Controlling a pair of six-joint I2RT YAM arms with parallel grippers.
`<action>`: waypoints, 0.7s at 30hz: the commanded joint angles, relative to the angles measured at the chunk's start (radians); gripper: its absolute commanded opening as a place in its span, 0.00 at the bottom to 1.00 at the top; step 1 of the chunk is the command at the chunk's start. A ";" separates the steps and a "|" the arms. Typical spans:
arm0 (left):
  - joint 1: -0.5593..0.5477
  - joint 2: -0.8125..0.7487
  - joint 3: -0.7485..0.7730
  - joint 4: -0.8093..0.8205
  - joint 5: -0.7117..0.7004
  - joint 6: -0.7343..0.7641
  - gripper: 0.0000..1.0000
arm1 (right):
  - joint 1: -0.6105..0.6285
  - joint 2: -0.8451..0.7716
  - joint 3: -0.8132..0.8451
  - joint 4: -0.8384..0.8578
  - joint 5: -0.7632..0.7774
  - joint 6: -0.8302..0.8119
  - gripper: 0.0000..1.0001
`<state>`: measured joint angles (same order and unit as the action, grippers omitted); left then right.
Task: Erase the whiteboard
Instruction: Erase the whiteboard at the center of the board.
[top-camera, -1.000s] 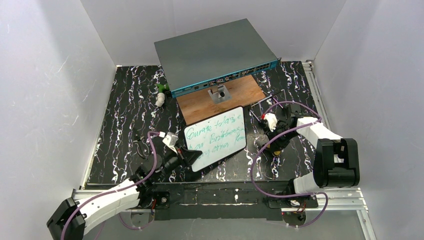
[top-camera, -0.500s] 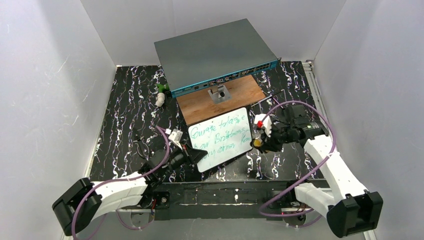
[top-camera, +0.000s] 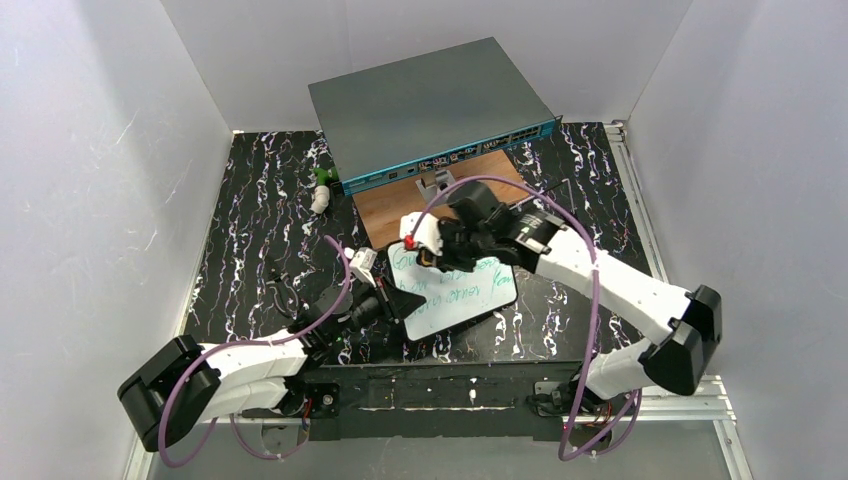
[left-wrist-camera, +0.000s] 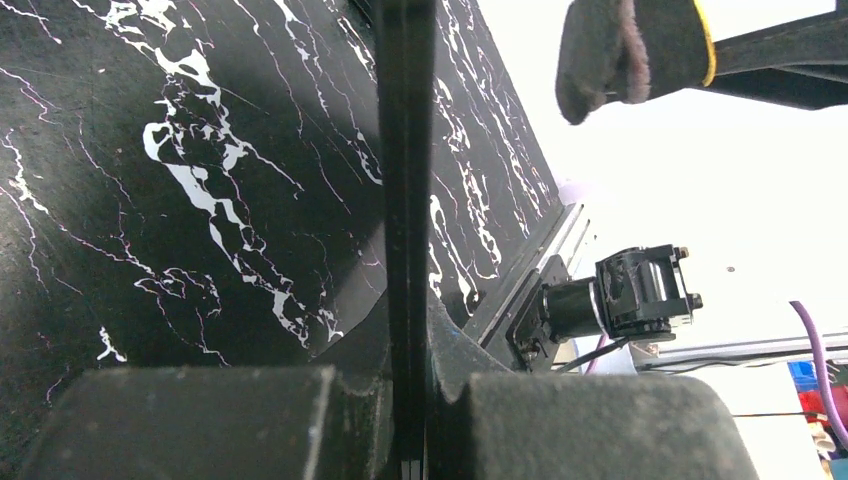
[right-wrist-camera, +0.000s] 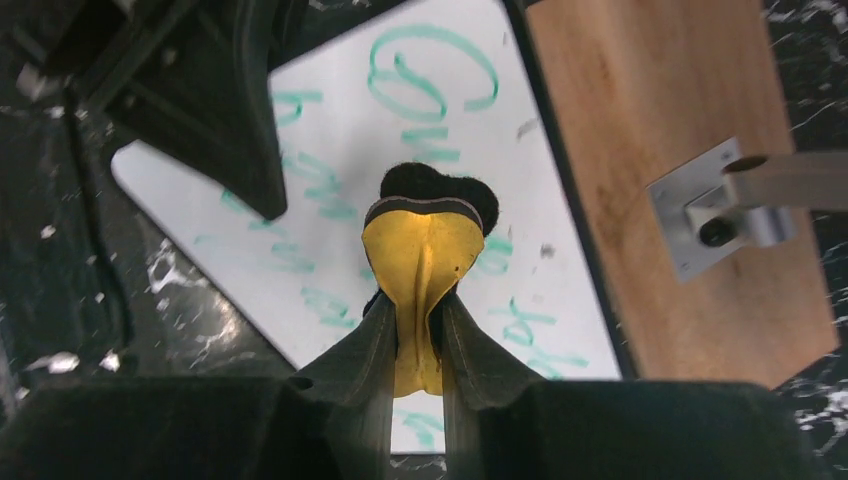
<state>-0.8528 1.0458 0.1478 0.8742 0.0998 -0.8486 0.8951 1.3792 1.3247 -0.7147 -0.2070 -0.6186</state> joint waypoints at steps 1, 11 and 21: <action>-0.003 -0.007 0.045 -0.069 0.017 0.007 0.00 | 0.107 0.058 0.078 0.145 0.229 0.023 0.01; -0.004 -0.077 0.032 -0.146 0.019 0.017 0.00 | 0.214 0.162 0.081 0.234 0.380 0.033 0.01; -0.003 -0.118 0.057 -0.230 0.048 0.082 0.00 | 0.209 0.237 0.132 0.255 0.490 0.061 0.01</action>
<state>-0.8463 0.9447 0.1867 0.6884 0.0944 -0.8715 1.1126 1.5780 1.4097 -0.5205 0.2161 -0.5655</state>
